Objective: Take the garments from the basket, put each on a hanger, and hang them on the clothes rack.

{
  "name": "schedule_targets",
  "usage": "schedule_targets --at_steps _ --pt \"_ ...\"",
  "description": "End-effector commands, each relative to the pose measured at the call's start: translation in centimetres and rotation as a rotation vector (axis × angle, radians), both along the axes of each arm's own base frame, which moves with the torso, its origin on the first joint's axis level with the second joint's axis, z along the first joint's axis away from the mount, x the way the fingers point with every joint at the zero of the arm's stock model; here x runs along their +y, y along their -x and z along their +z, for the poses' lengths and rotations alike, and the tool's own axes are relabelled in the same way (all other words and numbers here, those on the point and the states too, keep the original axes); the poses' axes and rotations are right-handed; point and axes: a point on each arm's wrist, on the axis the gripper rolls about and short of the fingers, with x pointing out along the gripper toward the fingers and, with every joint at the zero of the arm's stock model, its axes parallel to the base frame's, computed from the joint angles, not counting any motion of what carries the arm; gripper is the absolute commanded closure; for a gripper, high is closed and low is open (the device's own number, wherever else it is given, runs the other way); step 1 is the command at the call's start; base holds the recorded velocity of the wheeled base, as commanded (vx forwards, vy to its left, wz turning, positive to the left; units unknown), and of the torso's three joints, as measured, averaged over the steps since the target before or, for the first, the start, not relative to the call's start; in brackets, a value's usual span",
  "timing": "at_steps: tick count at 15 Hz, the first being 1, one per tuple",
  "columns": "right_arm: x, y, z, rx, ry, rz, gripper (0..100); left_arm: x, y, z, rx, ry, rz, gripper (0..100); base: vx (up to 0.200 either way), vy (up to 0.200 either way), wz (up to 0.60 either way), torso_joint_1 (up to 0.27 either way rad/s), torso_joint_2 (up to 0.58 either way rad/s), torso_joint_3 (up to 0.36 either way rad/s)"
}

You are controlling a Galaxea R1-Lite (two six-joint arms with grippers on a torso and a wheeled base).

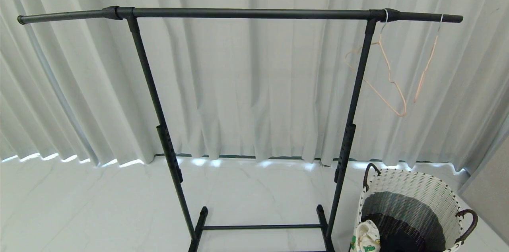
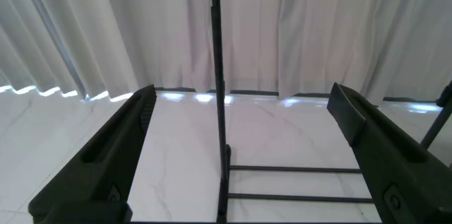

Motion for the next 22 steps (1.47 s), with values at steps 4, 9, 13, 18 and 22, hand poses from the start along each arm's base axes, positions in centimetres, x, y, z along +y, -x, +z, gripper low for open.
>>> schedule_targets --at_steps 4,9,13,18,22 --pt "0.00 0.00 0.00 -0.001 -0.009 0.000 0 0.00 0.00 0.00 0.000 -0.001 0.001 0 0.000 0.000 0.00 -0.040 0.11 0.070" --pt "0.00 0.00 0.00 -0.002 -0.010 0.000 0 0.00 0.00 0.00 0.000 -0.002 0.001 0 0.000 0.000 0.00 -0.152 0.42 0.263" --pt "0.00 0.00 0.00 -0.002 -0.013 0.000 0 0.00 0.00 0.00 0.000 -0.007 0.001 0 0.000 0.000 0.00 -0.134 0.44 0.298" --pt "0.00 -0.01 0.00 0.000 -0.007 0.002 0 0.00 0.00 0.00 0.000 -0.002 0.001 0 0.080 0.000 0.00 -0.026 0.10 0.072" --pt "0.00 0.00 0.01 -0.009 -0.064 0.000 0 0.00 0.00 0.00 0.000 -0.002 0.001 0 0.050 0.000 0.00 -0.003 0.00 0.003"
